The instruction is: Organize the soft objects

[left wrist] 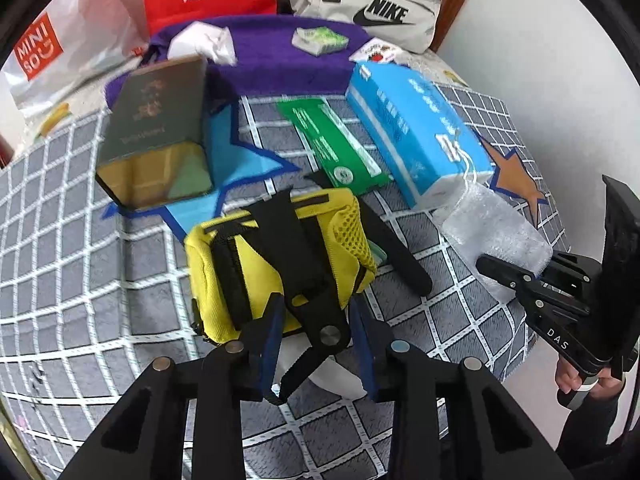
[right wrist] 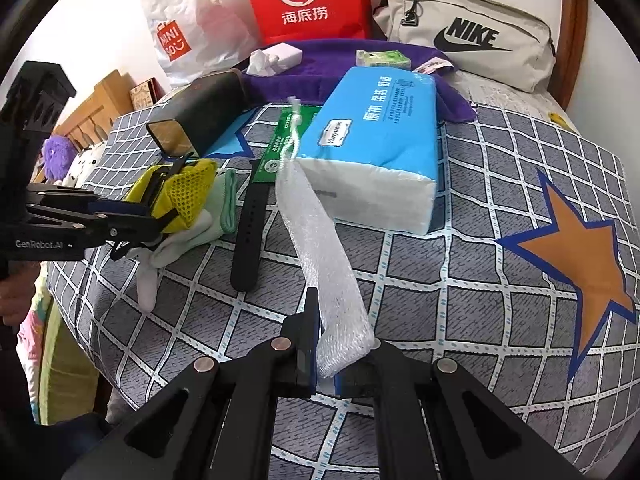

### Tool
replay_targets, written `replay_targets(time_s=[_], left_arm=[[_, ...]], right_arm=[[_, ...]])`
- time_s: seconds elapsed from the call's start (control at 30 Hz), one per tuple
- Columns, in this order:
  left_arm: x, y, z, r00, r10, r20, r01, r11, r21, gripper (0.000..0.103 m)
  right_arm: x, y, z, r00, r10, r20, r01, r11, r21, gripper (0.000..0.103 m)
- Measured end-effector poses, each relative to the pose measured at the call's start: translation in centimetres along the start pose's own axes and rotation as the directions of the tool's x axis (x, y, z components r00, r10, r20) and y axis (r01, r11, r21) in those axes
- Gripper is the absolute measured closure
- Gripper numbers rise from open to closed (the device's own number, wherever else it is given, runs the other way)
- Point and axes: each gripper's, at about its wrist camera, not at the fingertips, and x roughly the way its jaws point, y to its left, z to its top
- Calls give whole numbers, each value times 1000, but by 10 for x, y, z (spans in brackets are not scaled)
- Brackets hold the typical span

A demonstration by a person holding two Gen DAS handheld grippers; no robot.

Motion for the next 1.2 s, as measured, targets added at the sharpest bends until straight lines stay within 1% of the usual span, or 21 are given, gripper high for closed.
replay_targets(time_s=[0.17,0.33,0.43,0.53,0.6,0.87,0.97,1.0,1.03,1.07,1.1,1.13,1.2], left_arm=[[-21,4,2,999,11,47,-12,1000,11,72],[-10,13,-2,1000,-13,-2,13,1000,-16,71],[-8,11,-8,1000,-7,-15,7,1000,-5,70],[-7,10,-11,999,16,-28,-16,1000,5,64],[-8,10,-13,999,26,-42,-26,1000,4,64],[-7,7,-19,999,11,-47,-11,1000,5,64],[-2,6,-17,998,19,-53,-19,1000,3,64],[-1,6,-17,998,21,-53,-21,1000,2,65],[0,6,-17,998,27,-53,-26,1000,6,70],[0,6,-16,998,37,-51,-37,999,7,73],[-1,7,-16,998,39,-49,-39,999,1,78],[-3,8,-16,998,33,-46,-33,999,-6,81],[-10,9,-15,999,22,-23,-22,1000,-3,81]], right_arm=[[-3,2,1,1000,-1,8,1,1000,-10,97],[-1,5,3,1000,4,8,-4,1000,-14,97],[0,7,2,1000,4,3,-4,1000,-19,97],[1,7,1,1000,4,-5,-4,1000,-22,97],[1,7,1,1000,2,-5,-2,1000,-21,97],[2,10,0,1000,8,-6,-8,1000,-25,97],[2,10,0,1000,11,-8,-11,1000,-25,97],[2,10,-1,1000,10,-7,-11,1000,-25,97],[1,10,-1,1000,11,-7,-11,1000,-24,97],[1,9,-1,1000,11,-7,-11,1000,-22,97],[1,9,-1,1000,11,-7,-11,1000,-20,97],[1,8,-2,1000,10,-7,-11,1000,-17,97],[1,8,-2,1000,10,-8,-10,1000,-18,97]])
